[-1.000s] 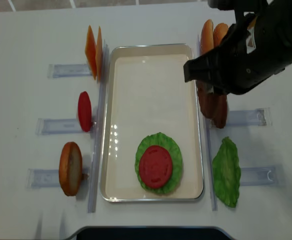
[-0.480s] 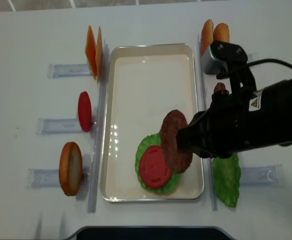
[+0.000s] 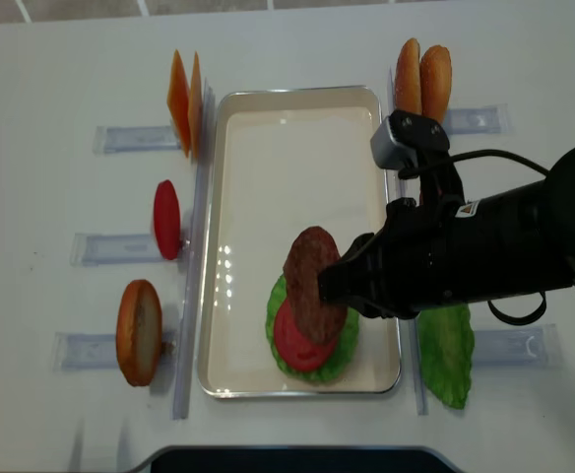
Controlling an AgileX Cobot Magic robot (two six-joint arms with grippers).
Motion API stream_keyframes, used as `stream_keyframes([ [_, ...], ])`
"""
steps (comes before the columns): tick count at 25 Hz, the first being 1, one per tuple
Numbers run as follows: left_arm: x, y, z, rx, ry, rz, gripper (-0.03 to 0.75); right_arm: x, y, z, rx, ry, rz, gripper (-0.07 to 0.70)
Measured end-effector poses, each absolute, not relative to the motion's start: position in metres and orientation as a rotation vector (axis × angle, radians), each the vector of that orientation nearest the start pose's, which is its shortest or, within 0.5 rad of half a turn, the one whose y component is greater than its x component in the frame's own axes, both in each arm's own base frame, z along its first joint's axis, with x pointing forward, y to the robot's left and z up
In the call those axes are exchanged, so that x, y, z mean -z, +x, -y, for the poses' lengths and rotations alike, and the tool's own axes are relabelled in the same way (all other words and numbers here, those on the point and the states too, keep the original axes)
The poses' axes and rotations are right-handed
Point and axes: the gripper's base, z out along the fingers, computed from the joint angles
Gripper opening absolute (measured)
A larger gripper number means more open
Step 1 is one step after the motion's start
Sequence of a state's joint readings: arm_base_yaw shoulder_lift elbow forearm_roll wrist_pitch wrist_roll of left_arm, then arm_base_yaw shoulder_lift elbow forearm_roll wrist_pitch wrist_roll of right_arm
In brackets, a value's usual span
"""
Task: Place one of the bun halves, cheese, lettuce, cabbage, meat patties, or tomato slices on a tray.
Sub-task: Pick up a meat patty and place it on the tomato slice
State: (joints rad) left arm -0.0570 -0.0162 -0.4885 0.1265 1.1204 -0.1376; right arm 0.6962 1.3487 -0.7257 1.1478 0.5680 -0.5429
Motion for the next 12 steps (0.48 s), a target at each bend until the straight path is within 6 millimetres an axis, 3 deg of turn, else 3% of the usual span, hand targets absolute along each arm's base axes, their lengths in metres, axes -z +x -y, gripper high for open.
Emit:
stream_keyframes([
  [12,-0.270,-0.008,-0.011,-0.035,-0.095,-2.090,0.471,-0.202,0.192,-0.205,-1.100,-0.439,-2.618,0.148],
])
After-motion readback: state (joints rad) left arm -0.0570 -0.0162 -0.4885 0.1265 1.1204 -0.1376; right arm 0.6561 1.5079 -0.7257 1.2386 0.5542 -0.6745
